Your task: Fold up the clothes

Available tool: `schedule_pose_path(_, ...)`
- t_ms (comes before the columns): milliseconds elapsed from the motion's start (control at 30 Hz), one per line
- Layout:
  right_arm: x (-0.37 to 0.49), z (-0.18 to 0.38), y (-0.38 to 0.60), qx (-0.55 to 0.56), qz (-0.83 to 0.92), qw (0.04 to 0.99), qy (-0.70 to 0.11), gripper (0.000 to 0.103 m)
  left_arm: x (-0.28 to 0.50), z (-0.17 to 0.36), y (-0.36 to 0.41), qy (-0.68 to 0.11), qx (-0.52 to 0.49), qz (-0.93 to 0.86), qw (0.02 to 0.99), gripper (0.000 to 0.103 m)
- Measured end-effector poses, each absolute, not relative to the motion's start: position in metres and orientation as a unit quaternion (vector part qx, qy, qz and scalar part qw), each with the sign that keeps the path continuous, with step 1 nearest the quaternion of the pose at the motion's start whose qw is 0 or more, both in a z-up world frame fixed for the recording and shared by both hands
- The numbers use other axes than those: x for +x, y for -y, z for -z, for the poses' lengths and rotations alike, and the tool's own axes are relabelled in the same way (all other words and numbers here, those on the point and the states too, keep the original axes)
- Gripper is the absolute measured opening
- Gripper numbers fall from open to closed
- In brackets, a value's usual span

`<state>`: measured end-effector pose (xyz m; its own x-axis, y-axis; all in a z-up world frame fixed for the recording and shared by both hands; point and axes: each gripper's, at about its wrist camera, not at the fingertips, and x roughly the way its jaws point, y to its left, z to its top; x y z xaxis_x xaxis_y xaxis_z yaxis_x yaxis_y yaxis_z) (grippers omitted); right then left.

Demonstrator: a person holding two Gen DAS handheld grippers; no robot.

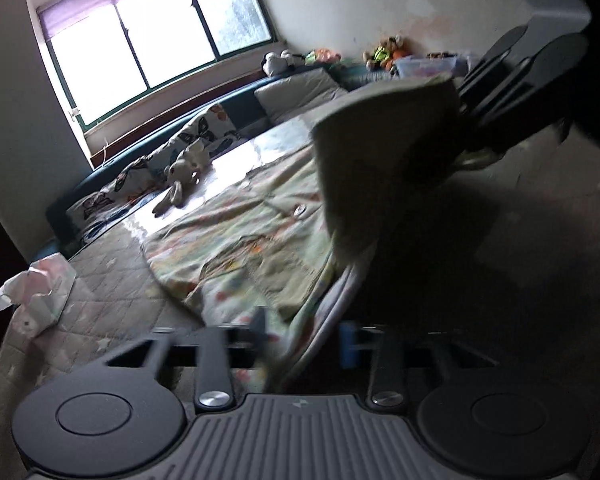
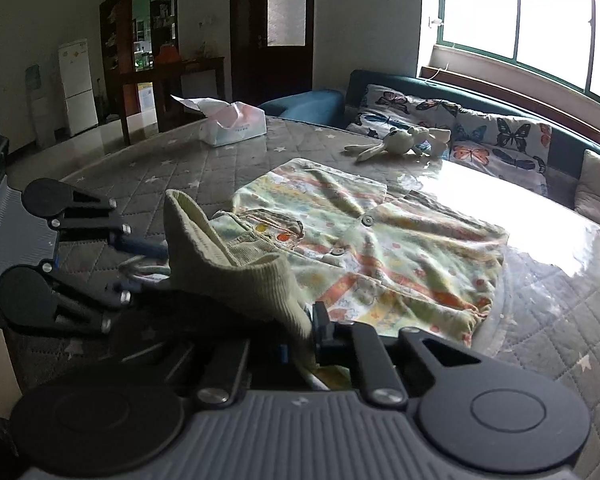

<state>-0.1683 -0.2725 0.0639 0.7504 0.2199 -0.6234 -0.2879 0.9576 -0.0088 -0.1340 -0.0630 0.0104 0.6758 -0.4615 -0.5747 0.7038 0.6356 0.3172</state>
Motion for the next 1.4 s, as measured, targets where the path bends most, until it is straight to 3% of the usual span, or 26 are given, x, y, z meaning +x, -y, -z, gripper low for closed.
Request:
schedule_pose_path(67, -0.174, -0.066, 0.270, -0.054, -0.134, 0.938, -0.316, 0.008, -0.136, -0.011, 0.059, -0.223, 0.263, 0.332, 0.878, 0.010)
schedule_pose_path(133, -0.179, -0.067, 0.269, -0.056, -0.132, 0.941, -0.306, 0.007, -0.139, -0.018, 0.053, -0.214, 0.256, 0.333, 0.882, 0.008)
schedule_pose_path(733, -0.288, -0.131, 0.236, -0.063, -0.220, 0.924, -0.305, 0.006, -0.233, -0.083, -0.003, -0.204, 0.199, 0.370, 0.884, 0.007)
schedule_pose_path(1100, -0.212, -0.149, 0.266, -0.045, -0.190, 0.929, -0.314, 0.006, -0.154, -0.098, 0.029, -0.204, 0.177, 0.346, 0.899, 0.007)
schedule_pose_path(1400, -0.102, -0.124, 0.306, -0.012, -0.164, 0.920, -0.356, 0.006, -0.057, -0.079, 0.061, -0.266, 0.164, 0.322, 0.894, 0.007)
